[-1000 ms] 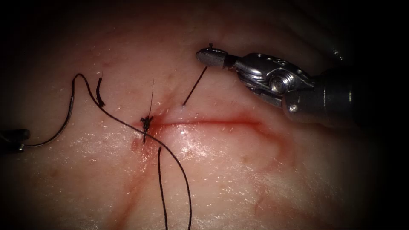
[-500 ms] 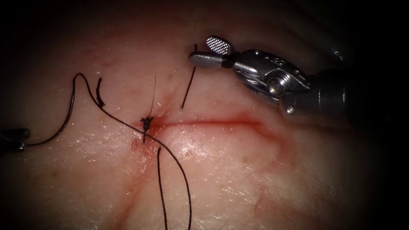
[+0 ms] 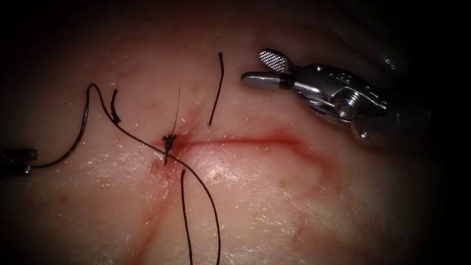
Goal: Wound Closure
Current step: Set down the needle from the left tool
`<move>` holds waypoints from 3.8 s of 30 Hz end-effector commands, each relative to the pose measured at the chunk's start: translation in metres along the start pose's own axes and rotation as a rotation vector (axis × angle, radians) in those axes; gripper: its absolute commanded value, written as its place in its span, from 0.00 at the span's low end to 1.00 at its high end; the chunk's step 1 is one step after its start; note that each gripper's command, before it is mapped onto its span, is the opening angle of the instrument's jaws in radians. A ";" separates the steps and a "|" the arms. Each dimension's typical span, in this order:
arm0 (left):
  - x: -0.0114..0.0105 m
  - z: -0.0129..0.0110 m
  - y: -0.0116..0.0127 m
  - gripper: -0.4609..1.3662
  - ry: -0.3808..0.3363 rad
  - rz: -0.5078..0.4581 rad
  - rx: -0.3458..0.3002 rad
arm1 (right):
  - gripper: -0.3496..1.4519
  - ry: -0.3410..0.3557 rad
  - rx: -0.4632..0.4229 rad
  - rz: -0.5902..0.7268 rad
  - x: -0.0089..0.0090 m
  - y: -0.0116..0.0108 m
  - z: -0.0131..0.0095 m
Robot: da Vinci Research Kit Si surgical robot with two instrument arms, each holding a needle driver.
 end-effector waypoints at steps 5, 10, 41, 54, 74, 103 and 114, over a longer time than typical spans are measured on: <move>0.0014 0.0017 0.0007 0.06 0.001 0.021 -0.034 | 0.85 -0.013 0.012 -0.016 -0.0016 -0.0003 -0.0005; 0.0030 0.0027 0.0010 0.06 0.008 0.038 -0.043 | 0.85 -0.025 0.014 -0.023 -0.0023 -0.0008 -0.0007; 0.0059 -0.0008 -0.0146 0.06 -0.247 0.356 0.113 | 0.84 -0.031 0.024 -0.056 -0.0025 -0.0015 -0.0021; 0.0049 -0.0078 -0.0225 0.06 -0.414 0.474 0.221 | 0.82 -0.036 0.029 -0.060 -0.0029 -0.0014 -0.0028; -0.0117 -0.0099 -0.0220 0.06 -0.722 0.490 0.168 | 0.83 -0.043 0.027 -0.063 -0.0032 -0.0016 -0.0024; -0.0032 -0.0034 -0.0199 0.06 -1.113 0.589 0.072 | 0.83 -0.049 0.030 -0.076 -0.0046 -0.0018 -0.0029; -0.0013 0.0013 -0.0139 0.06 -1.581 0.707 -0.032 | 0.84 -0.052 0.030 -0.077 -0.0047 -0.0019 -0.0029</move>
